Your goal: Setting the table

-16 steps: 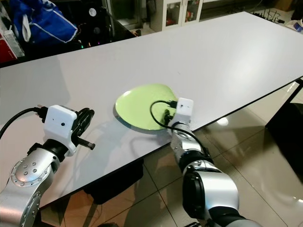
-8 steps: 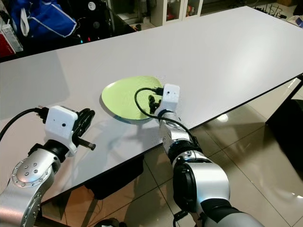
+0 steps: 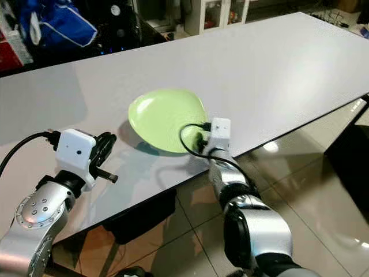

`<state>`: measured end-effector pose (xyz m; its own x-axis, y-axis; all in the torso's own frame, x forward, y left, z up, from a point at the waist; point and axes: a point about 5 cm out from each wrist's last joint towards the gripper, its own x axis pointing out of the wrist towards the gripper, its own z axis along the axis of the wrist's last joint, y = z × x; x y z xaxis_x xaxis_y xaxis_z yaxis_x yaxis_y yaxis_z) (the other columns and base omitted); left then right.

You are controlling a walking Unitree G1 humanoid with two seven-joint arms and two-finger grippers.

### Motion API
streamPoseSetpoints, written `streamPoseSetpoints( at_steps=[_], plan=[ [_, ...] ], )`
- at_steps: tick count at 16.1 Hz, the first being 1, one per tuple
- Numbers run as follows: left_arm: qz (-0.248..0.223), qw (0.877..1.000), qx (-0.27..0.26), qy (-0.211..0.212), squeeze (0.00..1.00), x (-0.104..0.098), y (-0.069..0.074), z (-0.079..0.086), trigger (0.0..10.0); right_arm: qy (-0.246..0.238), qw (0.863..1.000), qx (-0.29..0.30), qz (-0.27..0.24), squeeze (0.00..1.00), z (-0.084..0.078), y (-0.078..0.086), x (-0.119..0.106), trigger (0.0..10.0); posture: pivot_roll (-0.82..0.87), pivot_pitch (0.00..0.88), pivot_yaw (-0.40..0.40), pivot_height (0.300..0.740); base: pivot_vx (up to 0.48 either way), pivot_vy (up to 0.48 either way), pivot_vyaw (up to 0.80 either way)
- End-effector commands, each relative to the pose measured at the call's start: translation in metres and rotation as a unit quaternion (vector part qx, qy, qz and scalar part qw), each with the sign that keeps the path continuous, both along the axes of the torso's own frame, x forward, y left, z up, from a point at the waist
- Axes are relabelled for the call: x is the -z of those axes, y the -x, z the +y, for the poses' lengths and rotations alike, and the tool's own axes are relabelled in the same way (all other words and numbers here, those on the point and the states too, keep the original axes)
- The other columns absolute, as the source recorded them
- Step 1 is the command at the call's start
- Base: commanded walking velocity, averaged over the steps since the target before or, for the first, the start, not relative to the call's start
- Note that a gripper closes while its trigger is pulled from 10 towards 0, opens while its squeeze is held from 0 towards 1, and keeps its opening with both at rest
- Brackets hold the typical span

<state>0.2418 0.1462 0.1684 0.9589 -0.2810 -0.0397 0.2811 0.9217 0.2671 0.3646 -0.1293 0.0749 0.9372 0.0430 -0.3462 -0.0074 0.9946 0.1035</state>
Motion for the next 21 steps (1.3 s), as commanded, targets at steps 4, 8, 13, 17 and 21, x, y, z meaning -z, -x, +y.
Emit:
streamPoseSetpoints(
  at_steps=[4, 8, 13, 17, 21],
  plan=[
    [-0.006, 1.0, 0.006, -0.003, 0.0, -0.001, -0.005, -0.003, 10.0, 0.015, 0.998, 0.014, 0.058, 0.0, -0.011, 0.016, 0.027, 10.0, 0.26, 0.006, 0.044, 0.74, 0.0, 0.0, 0.0],
    [-0.01, 1.0, 0.004, -0.002, 0.0, -0.001, -0.006, -0.004, 10.0, 0.029, 0.999, 0.0, 0.031, 0.0, -0.005, 0.008, 0.014, 10.0, 0.27, 0.0, 0.036, 0.74, 0.0, 0.0, 0.0],
    [-0.012, 1.0, 0.002, -0.004, 0.0, 0.0, -0.005, -0.003, 10.0, 0.059, 0.995, -0.037, -0.066, 0.0, 0.01, -0.009, -0.02, 10.0, 0.27, 0.0, 0.031, 0.74, 0.0, 0.0, 0.0],
    [-0.012, 1.0, 0.0, -0.002, 0.0, 0.001, -0.003, -0.004, 10.0, 0.046, 0.994, -0.044, -0.084, 0.0, 0.017, -0.015, -0.033, 10.0, 0.27, 0.0, 0.021, 0.74, 0.0, 0.0, 0.0],
    [-0.011, 1.0, -0.003, -0.001, 0.0, 0.002, -0.002, -0.003, 10.0, 0.038, 0.994, -0.041, -0.092, 0.0, 0.018, -0.018, -0.039, 10.0, 0.27, 0.004, 0.014, 0.74, 0.0, 0.0, 0.0]
  ],
)
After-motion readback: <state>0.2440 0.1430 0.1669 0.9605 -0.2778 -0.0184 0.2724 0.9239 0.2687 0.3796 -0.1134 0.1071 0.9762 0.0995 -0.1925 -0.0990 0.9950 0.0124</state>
